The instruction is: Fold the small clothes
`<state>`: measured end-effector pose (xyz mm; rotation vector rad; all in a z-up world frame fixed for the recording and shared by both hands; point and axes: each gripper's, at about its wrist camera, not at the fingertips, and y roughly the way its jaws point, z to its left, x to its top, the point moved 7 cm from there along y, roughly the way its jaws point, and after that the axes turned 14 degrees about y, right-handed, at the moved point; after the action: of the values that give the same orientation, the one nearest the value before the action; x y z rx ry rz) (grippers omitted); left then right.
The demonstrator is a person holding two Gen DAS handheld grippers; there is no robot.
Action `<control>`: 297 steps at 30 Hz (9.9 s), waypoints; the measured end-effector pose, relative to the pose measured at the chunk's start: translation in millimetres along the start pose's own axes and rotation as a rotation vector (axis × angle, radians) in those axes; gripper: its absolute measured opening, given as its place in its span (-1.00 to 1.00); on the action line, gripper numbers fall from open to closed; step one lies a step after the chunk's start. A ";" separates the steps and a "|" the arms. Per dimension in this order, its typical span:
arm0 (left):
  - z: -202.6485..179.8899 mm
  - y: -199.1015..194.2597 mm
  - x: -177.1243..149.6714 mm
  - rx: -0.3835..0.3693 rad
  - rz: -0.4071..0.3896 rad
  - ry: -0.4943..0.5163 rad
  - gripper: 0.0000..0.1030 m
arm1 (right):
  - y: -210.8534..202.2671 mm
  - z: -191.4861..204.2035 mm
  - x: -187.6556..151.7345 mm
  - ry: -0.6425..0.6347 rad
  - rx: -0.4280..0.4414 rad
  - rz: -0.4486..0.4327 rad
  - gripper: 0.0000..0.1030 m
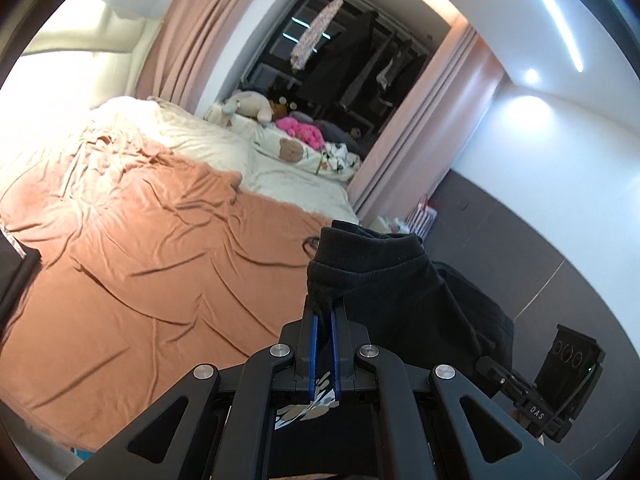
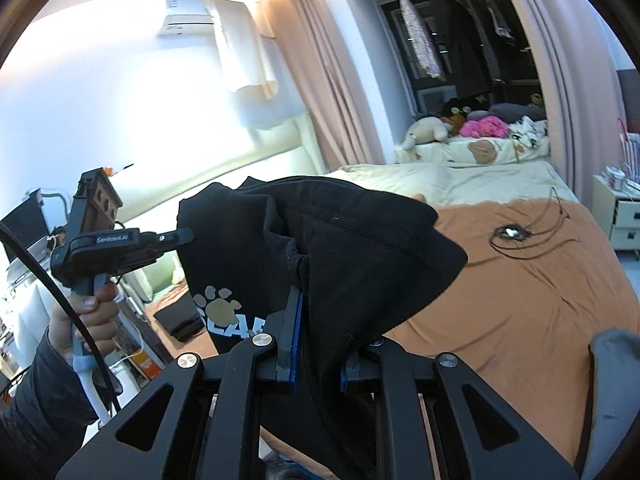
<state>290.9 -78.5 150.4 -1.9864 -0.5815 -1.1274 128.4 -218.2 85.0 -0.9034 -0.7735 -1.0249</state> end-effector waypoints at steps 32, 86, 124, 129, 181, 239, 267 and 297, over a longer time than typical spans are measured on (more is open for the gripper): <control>277.3 -160.2 21.7 0.239 -0.140 -0.128 -0.91 | 188.3 67.6 15.2 -0.160 0.227 0.193 -0.80; 602.3 -246.6 3.4 0.628 -0.109 -0.264 -0.91 | 421.2 152.9 -10.7 -0.279 0.335 0.454 -0.80; 732.8 -50.6 -80.2 0.798 0.276 -0.371 -0.01 | 627.9 67.0 -68.0 0.051 -0.127 0.614 -0.06; 714.6 -57.0 -87.5 0.757 0.298 -0.368 0.02 | 615.8 59.5 -83.5 0.085 -0.127 0.651 -0.06; 303.3 -171.0 -63.5 0.691 0.133 -0.047 0.99 | 202.0 0.8 71.9 -0.022 -0.054 0.373 1.00; 49.6 -214.2 -218.5 0.679 -0.052 0.176 0.99 | -82.5 -51.6 -69.8 -0.188 -0.112 0.078 1.00; 31.2 -200.7 -245.1 0.666 -0.029 0.179 0.99 | -101.4 -56.2 -83.1 -0.141 -0.189 0.078 1.00; 26.3 -198.8 -250.4 0.671 -0.027 0.176 0.99 | -101.4 -64.2 -81.6 -0.141 -0.190 0.093 1.00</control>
<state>40.1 58.2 4.4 -1.2957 -0.7721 -0.9456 13.9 -270.3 12.5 -1.1746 -0.7526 -0.9711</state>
